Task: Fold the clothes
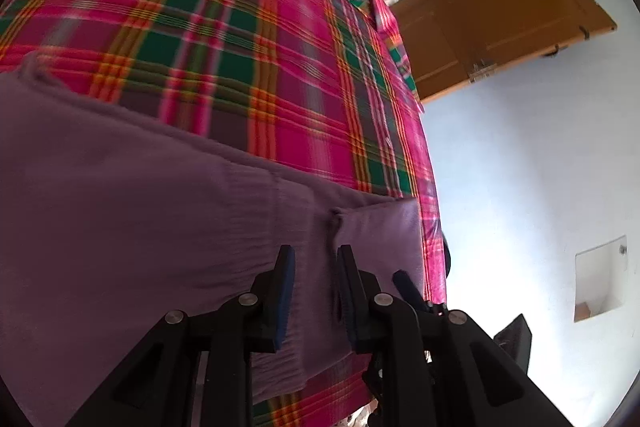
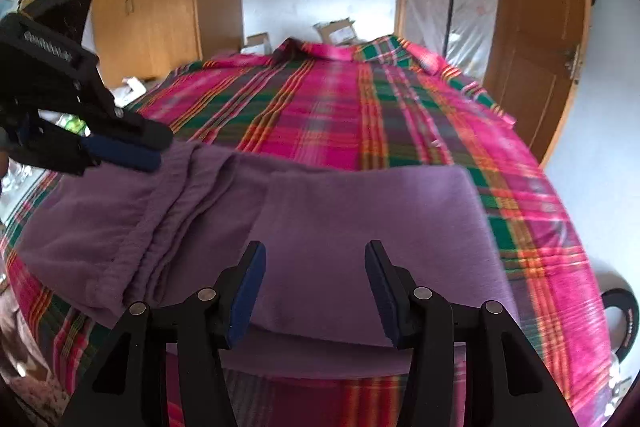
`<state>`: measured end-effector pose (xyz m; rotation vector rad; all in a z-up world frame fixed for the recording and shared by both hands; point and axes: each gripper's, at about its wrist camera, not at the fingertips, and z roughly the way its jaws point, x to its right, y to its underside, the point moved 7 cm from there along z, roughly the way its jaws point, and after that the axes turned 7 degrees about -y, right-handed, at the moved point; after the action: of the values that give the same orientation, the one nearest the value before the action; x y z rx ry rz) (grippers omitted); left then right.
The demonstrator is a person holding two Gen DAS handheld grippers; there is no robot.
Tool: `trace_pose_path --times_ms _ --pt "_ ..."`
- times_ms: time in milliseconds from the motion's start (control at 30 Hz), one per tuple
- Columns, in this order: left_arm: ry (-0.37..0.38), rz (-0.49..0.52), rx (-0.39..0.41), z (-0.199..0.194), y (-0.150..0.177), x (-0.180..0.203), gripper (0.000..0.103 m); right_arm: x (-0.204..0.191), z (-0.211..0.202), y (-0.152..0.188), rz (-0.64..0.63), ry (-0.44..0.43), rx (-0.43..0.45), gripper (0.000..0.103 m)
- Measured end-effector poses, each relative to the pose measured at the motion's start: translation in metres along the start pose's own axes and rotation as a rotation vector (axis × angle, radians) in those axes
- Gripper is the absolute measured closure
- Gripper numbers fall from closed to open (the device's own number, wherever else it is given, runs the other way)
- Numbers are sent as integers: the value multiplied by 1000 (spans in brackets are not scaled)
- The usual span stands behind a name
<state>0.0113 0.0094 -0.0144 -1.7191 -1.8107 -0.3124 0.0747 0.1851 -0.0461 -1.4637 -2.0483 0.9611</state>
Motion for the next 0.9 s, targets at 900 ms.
trace_pose_path --times_ms 900 --pt "-164 -141 172 -91 12 -136 76 -133 -24 -26 -195 -252 59 50"
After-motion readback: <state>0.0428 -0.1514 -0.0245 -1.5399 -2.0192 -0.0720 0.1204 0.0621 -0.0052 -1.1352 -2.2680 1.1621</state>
